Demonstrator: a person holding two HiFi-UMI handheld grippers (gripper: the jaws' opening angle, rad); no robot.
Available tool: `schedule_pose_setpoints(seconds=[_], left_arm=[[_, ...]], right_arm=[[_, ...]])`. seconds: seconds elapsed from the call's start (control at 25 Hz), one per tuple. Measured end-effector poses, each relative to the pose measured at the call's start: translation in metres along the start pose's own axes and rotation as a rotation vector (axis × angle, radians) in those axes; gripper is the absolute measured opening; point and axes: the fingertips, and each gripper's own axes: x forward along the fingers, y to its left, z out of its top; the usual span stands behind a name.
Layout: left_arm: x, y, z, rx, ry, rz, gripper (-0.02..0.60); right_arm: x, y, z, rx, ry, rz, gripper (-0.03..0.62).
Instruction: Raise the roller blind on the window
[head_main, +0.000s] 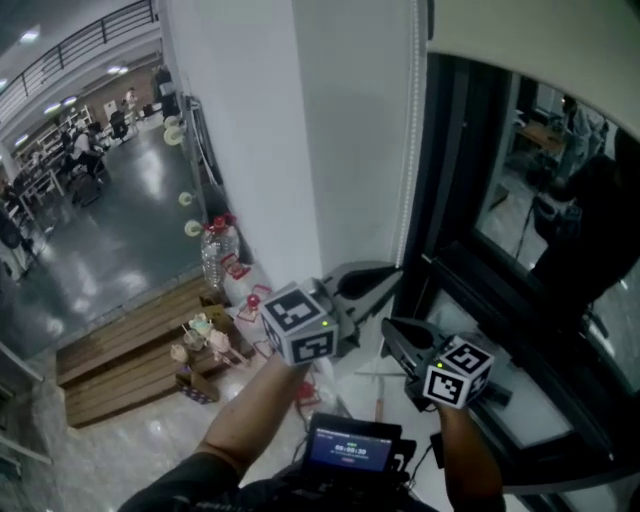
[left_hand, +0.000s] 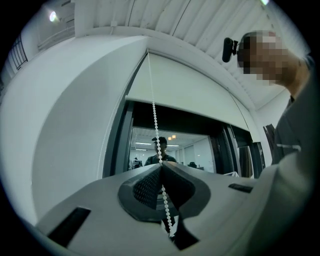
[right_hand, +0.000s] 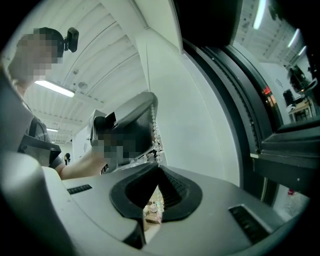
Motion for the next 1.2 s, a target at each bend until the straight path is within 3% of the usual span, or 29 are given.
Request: schedule_pose_setpoints(seconds=[0.36, 0.48, 0.76, 0.92, 1.2], left_arm=[[-0.015, 0.002, -0.059, -0.04, 0.075, 0.043, 0.003], [-0.015, 0.002, -0.072, -0.014, 0.093, 0.053, 0.003], [-0.019, 0.0, -0.097, 0.0, 0.136, 0.069, 0.003], [-0.022, 0.005, -0.097, 0.01, 0.144, 0.083, 0.003], [-0.015, -0.008, -0.091, -0.011, 0.113, 0.045, 0.003]], right_arm=[[0.002, -0.014, -0.055, 0.089, 0.081, -0.048, 0.002], [0.0, -0.018, -0.064, 0.101, 0.099, -0.063, 0.002], [-0.008, -0.02, -0.078, 0.021, 0.166, -0.101, 0.02], [-0.027, -0.015, -0.041, -0.029, 0.085, -0.074, 0.067], [-0.044, 0.007, 0.075, -0.171, -0.072, -0.037, 0.11]])
